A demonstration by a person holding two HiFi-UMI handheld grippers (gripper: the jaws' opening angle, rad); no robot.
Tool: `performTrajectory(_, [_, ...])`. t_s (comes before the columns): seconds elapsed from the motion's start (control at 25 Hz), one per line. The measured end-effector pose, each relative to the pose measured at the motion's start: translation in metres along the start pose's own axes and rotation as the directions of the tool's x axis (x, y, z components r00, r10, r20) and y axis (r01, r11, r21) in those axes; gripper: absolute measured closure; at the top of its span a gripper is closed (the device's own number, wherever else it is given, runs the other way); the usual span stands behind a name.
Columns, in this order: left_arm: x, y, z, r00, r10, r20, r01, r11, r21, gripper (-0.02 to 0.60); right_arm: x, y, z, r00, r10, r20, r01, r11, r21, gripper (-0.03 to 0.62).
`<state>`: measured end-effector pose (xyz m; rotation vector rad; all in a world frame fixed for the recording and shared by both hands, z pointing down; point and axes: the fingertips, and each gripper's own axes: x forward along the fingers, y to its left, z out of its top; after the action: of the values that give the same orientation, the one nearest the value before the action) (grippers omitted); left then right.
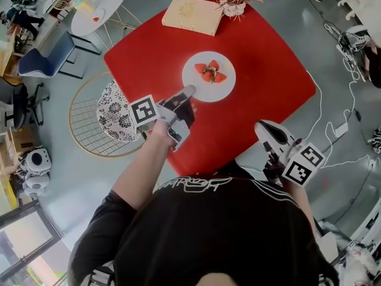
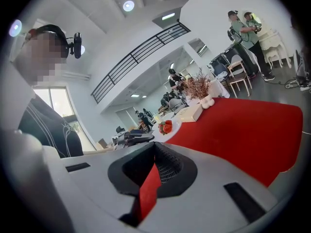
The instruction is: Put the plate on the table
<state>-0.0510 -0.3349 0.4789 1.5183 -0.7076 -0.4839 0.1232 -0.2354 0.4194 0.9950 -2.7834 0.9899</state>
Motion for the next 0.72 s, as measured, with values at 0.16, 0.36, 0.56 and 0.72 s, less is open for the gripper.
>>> performTrajectory(0.16, [0.010,0.022,0.007,1.000,0.027,0.013,-0.027,1.000,-0.013,0.563,-0.002,-0.008,0.001,1.000,-0.008,-0.001,0.008,1.000,0.008,0.586])
performTrajectory(0.36, [0.015,0.054,0.011,0.993,0.114,0.015,-0.114,0.993,-0.002,0.563,-0.003,-0.013,-0.001,1.000,-0.017,-0.003,0.017,1.000,0.026,0.586])
performTrajectory(0.56, [0.020,0.077,0.010,0.990,0.143,0.014,-0.142,0.989,-0.050,0.563,-0.003,-0.019,-0.006,1.000,-0.029,-0.004,0.029,0.999,0.045,0.586])
performTrajectory(0.72, [0.022,0.089,0.012,0.985,0.172,0.008,-0.172,0.983,-0.058,0.563,-0.001,-0.023,-0.009,0.999,-0.035,-0.002,0.035,0.997,0.065,0.586])
